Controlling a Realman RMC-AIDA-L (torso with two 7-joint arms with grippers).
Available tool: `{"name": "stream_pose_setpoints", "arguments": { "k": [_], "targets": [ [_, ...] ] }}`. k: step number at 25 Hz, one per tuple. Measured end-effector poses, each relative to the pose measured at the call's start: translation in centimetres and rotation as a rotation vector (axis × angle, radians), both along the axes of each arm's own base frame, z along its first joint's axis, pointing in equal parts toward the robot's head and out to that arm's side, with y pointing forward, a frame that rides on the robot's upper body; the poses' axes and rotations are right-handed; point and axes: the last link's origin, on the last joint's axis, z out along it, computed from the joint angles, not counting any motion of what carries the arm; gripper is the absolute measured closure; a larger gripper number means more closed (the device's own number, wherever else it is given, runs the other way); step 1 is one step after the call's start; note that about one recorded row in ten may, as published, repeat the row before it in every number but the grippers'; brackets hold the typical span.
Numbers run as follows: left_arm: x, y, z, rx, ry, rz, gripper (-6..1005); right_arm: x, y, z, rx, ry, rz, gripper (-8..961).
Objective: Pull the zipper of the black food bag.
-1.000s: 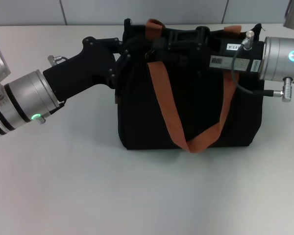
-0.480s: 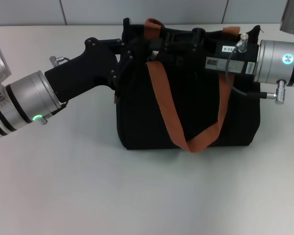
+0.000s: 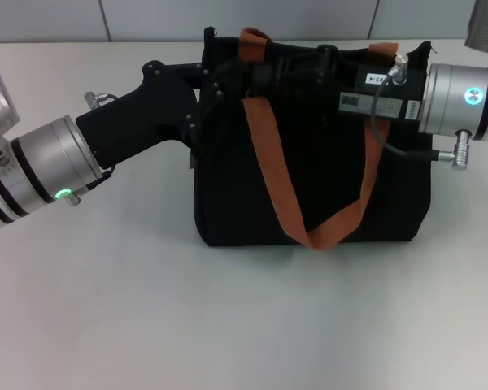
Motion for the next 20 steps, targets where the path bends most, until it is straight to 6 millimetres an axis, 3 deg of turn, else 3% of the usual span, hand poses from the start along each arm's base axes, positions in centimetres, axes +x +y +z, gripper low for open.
{"name": "stream_pose_setpoints", "arguments": {
  "k": [20],
  "targets": [
    [0.15, -0.19, -0.02, -0.01, -0.005, -0.013, 966, -0.9, 0.41, -0.67, 0.022, -0.052, 0.069, 820]
  ]
}}
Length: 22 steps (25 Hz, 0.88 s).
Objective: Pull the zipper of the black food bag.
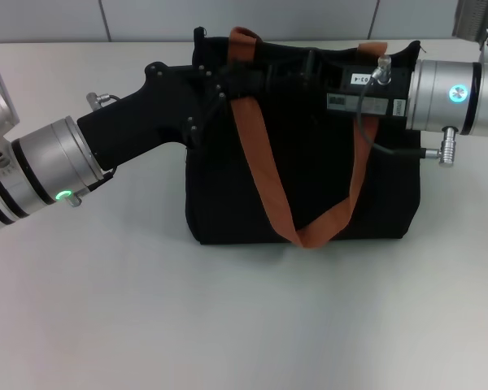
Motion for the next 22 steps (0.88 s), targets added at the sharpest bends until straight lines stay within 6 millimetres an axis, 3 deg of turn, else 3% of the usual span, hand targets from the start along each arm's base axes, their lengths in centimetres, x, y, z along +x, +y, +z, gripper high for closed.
{"name": "stream_pose_setpoints", "arguments": {
  "k": [3, 5, 22],
  "targets": [
    [-0.1, 0.0, 0.1, 0.003, -0.003, 0.005, 966, 0.0, 0.0, 0.0, 0.008, -0.005, 0.01, 837],
    [-0.2, -0.1, 0.1, 0.005, -0.004, 0.007, 967, 0.1, 0.0, 0.1, 0.022, -0.008, 0.018, 944],
    [-0.5, 0.3, 0.7, 0.036, -0.007, 0.022, 966, 2.0, -0.3, 2.0, 0.099, -0.028, 0.015, 954]
  ]
}}
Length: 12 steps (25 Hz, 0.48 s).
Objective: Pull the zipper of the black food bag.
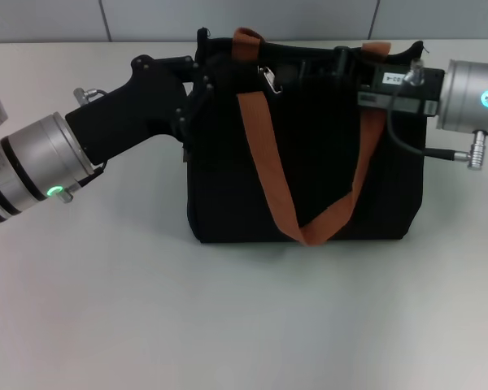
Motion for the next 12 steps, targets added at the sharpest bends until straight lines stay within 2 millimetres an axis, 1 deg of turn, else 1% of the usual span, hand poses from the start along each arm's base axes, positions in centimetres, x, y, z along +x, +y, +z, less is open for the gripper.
{"name": "stream_pose_setpoints", "arguments": {
  "k": [4, 12],
  "targets": [
    [0.0, 0.05, 0.07, 0.004, 0.0, 0.0, 966, 0.71, -0.43, 0.82, 0.006, 0.001, -0.01, 954],
    [0.3, 0.18, -0.03, 0.003, 0.0, -0.008, 966, -0.11, -0.32, 0.81, -0.003, -0.001, 0.031, 955]
  ]
}}
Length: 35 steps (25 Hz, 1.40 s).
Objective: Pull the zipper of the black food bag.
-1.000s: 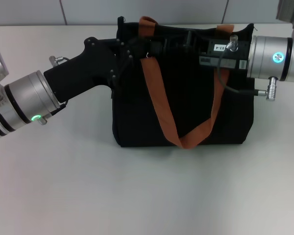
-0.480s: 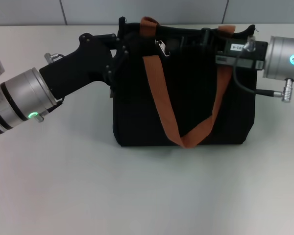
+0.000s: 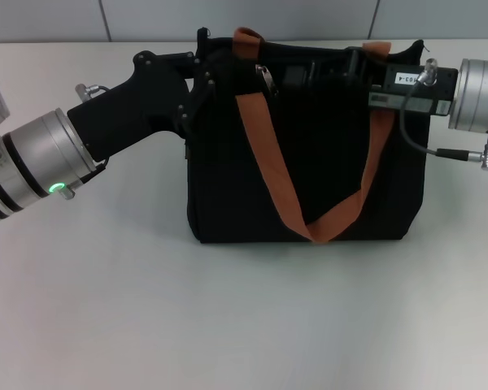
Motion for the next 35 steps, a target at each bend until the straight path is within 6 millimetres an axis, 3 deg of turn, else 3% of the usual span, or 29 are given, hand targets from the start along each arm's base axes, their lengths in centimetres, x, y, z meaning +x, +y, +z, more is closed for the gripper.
{"name": "stream_pose_setpoints", "arguments": {
  "k": [7, 12, 23, 35],
  "targets": [
    [0.0, -0.1, 0.0, 0.0, -0.002, -0.001, 967, -0.2, 0.3, 0.4, 0.016, -0.007, 0.019, 950],
    [-0.1, -0.1, 0.1, -0.001, -0.003, -0.001, 967, -0.4, 0.6, 0.5, 0.018, -0.018, 0.03, 778],
    [0.0, -0.1, 0.0, -0.004, -0.006, -0.005, 967, -1.3, 1.0, -0.7, -0.004, -0.07, 0.057, 659],
    [0.2, -0.1, 0.0, -0.006, -0.01, -0.009, 967, -2.3, 0.5, -1.3, -0.058, -0.062, 0.084, 668]
  ]
}}
